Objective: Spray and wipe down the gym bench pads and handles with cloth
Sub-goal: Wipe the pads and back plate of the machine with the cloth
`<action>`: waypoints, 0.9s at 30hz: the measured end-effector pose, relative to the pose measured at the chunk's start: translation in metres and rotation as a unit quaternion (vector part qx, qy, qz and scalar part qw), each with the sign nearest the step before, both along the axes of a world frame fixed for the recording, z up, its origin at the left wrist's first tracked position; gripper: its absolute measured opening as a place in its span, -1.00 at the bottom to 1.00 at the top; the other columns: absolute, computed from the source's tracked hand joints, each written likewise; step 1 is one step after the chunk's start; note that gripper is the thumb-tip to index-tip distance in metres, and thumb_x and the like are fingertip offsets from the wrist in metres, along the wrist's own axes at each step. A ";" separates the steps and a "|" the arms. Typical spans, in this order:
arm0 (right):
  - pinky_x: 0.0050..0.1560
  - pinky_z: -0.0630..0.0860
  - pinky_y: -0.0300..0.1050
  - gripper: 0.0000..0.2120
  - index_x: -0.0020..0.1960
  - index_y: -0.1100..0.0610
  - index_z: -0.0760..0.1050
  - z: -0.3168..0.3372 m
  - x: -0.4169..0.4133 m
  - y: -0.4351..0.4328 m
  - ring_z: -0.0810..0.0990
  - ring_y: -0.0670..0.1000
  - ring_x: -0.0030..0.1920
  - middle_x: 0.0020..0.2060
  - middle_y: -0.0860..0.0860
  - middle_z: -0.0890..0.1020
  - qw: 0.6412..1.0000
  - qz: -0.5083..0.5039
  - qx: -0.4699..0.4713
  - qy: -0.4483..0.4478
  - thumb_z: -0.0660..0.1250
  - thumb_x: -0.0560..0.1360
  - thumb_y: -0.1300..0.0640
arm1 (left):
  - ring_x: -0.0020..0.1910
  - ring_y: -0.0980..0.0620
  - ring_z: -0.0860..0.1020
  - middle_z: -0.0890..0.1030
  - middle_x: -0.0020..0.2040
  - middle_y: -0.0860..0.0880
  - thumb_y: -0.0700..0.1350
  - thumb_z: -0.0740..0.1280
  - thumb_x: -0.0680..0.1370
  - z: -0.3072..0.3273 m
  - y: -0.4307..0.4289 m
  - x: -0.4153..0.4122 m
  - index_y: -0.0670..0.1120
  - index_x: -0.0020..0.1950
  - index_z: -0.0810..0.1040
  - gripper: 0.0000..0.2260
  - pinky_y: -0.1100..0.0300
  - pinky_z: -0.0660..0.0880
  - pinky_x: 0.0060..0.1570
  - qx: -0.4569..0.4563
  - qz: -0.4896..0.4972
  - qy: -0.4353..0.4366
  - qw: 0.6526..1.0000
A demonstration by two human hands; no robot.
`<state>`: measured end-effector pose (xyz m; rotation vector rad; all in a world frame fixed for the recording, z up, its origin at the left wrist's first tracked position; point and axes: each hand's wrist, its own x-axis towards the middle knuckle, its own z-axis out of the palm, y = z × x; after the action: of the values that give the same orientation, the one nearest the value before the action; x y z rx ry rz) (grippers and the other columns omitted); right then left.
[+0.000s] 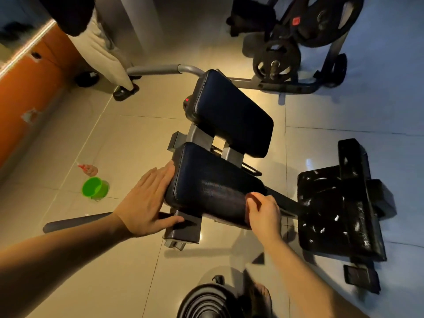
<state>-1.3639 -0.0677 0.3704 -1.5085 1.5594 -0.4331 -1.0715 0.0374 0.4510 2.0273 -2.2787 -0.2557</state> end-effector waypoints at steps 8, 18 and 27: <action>-0.10 0.51 -0.34 -0.73 0.30 0.03 0.59 0.077 0.108 0.014 0.52 -0.14 0.00 0.06 -0.09 0.47 0.976 0.095 -0.151 -0.128 0.31 0.64 0.00 | 0.60 -0.14 0.21 0.10 0.66 -0.14 0.43 0.14 0.57 -0.005 0.000 0.006 -0.09 0.69 -0.08 -0.10 -0.05 0.07 0.60 -0.010 0.013 -0.031 0.999; 0.04 0.33 -0.34 -0.78 0.25 0.10 0.60 0.023 0.054 -0.022 0.53 0.04 0.13 0.14 0.08 0.53 0.997 -0.058 -0.043 0.008 0.28 0.66 0.10 | 0.56 -0.17 0.30 0.21 0.62 -0.22 0.33 0.23 0.58 -0.010 0.005 0.005 -0.18 0.67 0.05 -0.14 -0.11 0.26 0.54 -0.047 0.003 -0.035 0.998; -0.09 0.49 -0.44 -0.71 0.30 0.09 0.59 0.066 0.106 0.000 0.51 -0.23 -0.05 0.05 -0.07 0.51 0.962 0.106 -0.219 -0.125 0.27 0.65 0.03 | 0.58 -0.15 0.27 0.17 0.64 -0.21 0.35 0.16 0.60 -0.008 0.006 0.004 -0.18 0.67 0.01 -0.15 -0.07 0.19 0.57 -0.036 0.005 -0.050 0.998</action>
<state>-1.2575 -0.0672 0.4359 -1.8494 1.1353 -0.8492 -1.0679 0.0438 0.4435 2.0597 -2.2996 -0.0724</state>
